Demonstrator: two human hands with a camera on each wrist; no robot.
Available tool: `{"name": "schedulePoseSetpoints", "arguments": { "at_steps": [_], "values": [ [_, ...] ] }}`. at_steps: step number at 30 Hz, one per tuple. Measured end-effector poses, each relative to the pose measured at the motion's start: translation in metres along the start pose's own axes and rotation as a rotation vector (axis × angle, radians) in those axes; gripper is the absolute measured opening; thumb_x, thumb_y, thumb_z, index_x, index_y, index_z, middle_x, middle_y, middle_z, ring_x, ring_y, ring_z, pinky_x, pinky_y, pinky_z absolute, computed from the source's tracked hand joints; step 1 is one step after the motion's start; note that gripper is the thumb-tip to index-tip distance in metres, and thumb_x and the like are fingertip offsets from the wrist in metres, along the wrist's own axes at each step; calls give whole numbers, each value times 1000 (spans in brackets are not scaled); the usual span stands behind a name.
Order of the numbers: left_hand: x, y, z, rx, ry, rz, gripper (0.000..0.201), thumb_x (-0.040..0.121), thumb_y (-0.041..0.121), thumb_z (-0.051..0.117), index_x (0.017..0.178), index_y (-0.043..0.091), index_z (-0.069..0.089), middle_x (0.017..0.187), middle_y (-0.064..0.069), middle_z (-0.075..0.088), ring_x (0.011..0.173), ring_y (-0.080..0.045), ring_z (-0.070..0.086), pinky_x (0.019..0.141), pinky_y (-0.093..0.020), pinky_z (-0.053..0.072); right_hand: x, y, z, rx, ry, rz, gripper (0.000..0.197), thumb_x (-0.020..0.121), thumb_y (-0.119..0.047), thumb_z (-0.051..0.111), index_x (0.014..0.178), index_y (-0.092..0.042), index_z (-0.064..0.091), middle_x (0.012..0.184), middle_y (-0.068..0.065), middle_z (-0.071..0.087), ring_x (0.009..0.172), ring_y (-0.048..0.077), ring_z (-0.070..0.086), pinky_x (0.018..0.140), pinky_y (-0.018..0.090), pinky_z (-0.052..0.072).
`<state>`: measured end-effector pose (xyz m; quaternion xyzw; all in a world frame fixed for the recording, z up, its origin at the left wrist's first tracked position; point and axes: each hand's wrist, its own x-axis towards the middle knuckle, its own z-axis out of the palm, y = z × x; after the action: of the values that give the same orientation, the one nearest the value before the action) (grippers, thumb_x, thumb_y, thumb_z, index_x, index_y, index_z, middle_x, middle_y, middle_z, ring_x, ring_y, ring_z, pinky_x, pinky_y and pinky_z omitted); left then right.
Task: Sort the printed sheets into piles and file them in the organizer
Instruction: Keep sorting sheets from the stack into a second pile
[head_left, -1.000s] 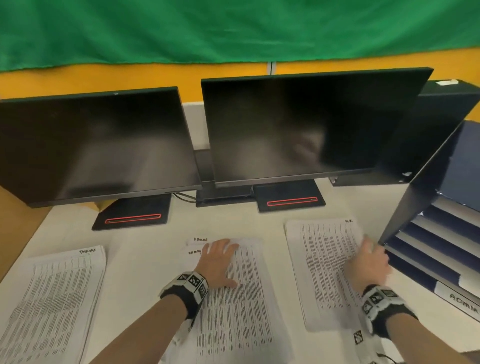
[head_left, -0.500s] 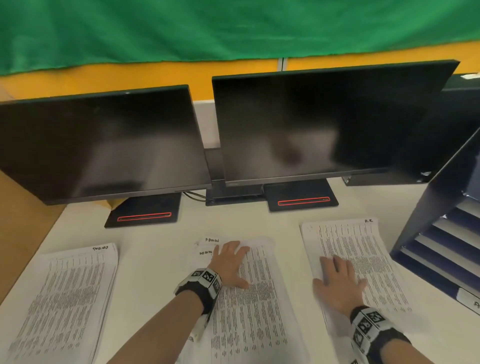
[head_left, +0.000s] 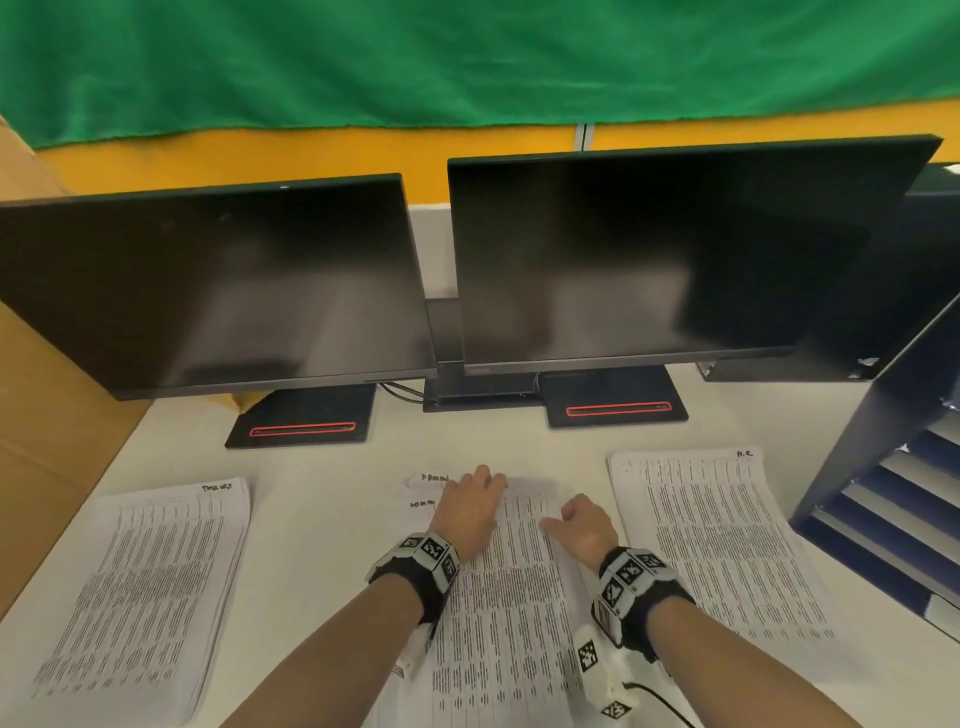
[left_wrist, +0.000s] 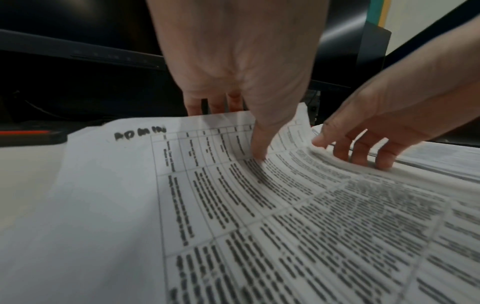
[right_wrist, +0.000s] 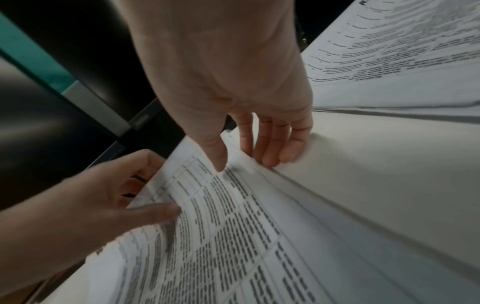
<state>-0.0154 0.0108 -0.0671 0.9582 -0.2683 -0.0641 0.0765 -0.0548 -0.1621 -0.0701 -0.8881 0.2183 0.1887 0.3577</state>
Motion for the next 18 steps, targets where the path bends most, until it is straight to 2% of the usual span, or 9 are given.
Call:
{"name": "schedulePoseSetpoints", "arguments": {
  "at_steps": [4,8,11,14,18],
  "values": [
    [10,-4,-13,-181,22,43,14,93,11,46,106,12,51,103,-4,51,87,-22,56,74,-28,43,4,7,1,153,135,-98,26,82,-32,67,81,-18,45,83,-1,52,74,16,49,68,29,42],
    [19,0,-20,-317,44,18,9,94,19,45,94,15,52,91,4,48,82,-14,50,70,-21,36,0,8,-5,182,284,-204,35,80,-30,71,66,-19,41,65,-2,49,60,16,46,64,35,45],
    [22,-6,-23,-301,-13,-13,13,93,24,47,100,16,55,95,2,53,86,-14,52,74,-24,41,-1,5,-14,52,296,-284,35,81,-28,69,63,-20,40,65,-4,50,61,16,48,62,33,45],
    [17,-24,-27,-263,-64,-80,19,93,32,47,103,18,55,103,0,59,88,-14,52,77,-28,42,-2,3,-22,-147,285,-376,28,88,-27,61,68,-19,43,71,-4,51,64,14,49,60,26,40],
    [3,-61,-27,-272,-66,-196,16,91,28,54,103,19,58,109,-1,62,96,-19,56,82,-29,43,-1,1,-29,-305,262,-427,22,93,-27,53,76,-15,46,77,-2,51,68,15,49,62,25,39]
  ]
}}
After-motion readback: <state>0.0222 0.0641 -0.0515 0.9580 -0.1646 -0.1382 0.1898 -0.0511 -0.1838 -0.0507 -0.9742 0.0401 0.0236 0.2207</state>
